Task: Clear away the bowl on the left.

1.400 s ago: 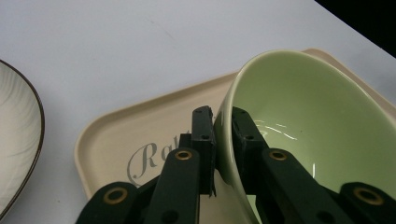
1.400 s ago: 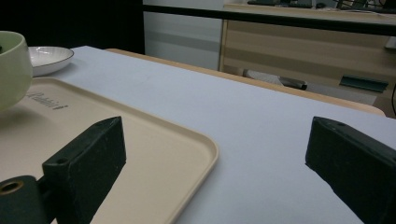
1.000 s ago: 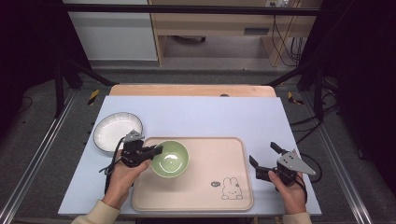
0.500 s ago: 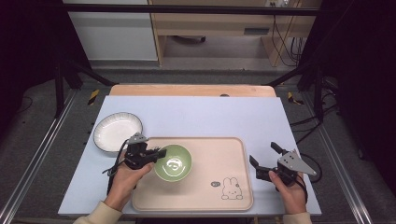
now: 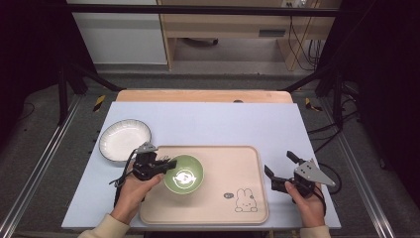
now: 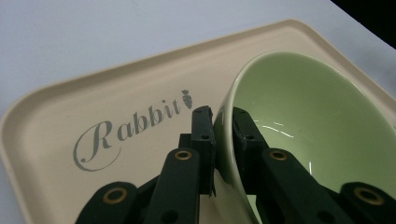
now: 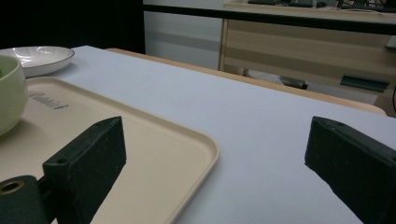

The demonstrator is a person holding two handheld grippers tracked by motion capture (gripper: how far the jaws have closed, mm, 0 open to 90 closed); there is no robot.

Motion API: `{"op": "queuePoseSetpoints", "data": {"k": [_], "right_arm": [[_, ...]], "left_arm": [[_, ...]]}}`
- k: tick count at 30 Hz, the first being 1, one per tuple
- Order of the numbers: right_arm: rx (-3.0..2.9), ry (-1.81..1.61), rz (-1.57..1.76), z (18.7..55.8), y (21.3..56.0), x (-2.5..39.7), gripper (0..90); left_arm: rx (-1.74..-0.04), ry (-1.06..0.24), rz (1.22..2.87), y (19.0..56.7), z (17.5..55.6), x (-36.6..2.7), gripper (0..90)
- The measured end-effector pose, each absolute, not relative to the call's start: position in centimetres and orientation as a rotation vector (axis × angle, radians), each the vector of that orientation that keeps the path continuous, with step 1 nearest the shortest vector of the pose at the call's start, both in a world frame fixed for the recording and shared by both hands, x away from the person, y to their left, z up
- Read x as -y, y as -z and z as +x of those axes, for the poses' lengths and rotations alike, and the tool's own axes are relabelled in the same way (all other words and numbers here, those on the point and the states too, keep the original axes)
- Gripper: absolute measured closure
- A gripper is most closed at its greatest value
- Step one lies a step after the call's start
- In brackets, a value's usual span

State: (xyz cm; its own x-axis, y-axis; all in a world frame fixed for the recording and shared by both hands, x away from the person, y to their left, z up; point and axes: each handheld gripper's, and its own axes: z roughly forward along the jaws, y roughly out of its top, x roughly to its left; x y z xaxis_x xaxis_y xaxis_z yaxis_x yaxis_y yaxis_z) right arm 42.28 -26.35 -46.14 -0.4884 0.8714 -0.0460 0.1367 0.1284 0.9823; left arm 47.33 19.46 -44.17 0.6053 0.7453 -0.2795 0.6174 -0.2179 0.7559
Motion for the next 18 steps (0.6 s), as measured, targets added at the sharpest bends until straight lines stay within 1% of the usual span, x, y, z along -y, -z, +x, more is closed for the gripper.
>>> {"op": "queuePoseSetpoints", "data": {"k": [18], "right_arm": [[-1.748,-1.418,0.98,42.3,46.16,26.33,5.5]], "left_arm": [[-1.092,-0.167,1.94,44.78,47.44,-19.26,81.7]]}}
